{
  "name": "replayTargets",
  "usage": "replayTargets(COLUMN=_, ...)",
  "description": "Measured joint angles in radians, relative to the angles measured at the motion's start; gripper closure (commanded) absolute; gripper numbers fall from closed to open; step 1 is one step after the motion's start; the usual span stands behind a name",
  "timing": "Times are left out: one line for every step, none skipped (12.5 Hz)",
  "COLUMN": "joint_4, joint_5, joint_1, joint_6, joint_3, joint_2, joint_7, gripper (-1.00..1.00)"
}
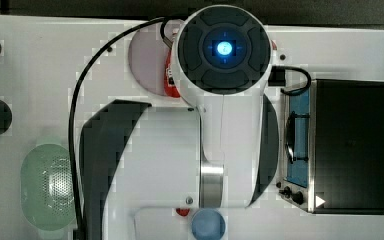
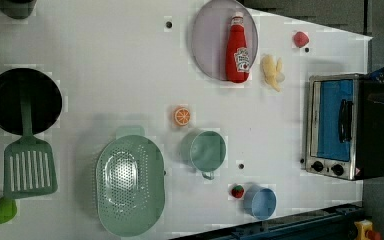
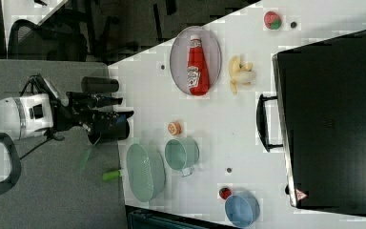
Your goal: Pick ketchup from plate and place it on table.
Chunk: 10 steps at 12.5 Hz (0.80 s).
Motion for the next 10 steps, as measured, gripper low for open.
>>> replayTargets(joint_4=-0.049, joint_5=0.004, joint_1=-0.027, joint_6=-0.069, joint_3=0.02, joint_2=-0.04, joint_7=0.0, gripper=-0.59)
replayTargets(joint_4=-0.107, joint_5=0.006, joint_1=-0.045, joint_6=-0.117, joint_3=0.027, joint_2=-0.092, joint_7=0.0, gripper=-0.8)
replayTargets(joint_4=-0.144, joint_5=0.008, joint_1=-0.066, joint_6=-0.135, joint_3=0.032, joint_2=-0.135, joint_7=0.0, gripper=-0.99)
replayTargets(joint_4=-0.153, joint_5=0.012, joint_1=-0.082, joint_6=-0.138, joint_3=0.036, joint_2=-0.164, joint_7=0.0, gripper=-1.0)
replayTargets(joint_4=-0.148, joint_5=0.021, joint_1=-0.09, joint_6=-0.125, joint_3=0.036, joint_2=-0.181, joint_7=0.0, gripper=-1.0)
replayTargets(joint_4=-0.141, joint_5=0.031, joint_1=-0.093, joint_6=-0.098, joint_3=0.035, joint_2=-0.185, joint_7=0.0, gripper=-1.0)
replayTargets(joint_4=-0.133, joint_5=0.03, joint_1=-0.097, joint_6=-0.069, joint_3=0.04, joint_2=-0.181, joint_7=0.0, gripper=-1.0)
replayTargets(joint_4=-0.128, joint_5=0.03, joint_1=-0.101, joint_6=-0.054, joint_3=0.049, joint_2=-0.171, joint_7=0.0, gripper=-1.0)
replayTargets(joint_4=-0.122, joint_5=0.029, joint_1=-0.104, joint_6=-0.053, joint_3=0.059, joint_2=-0.151, joint_7=0.0, gripper=-1.0)
replayTargets(joint_4=-0.12, joint_5=0.03, joint_1=-0.103, joint_6=-0.037, joint_3=0.067, joint_2=-0.123, joint_7=0.0, gripper=-1.0)
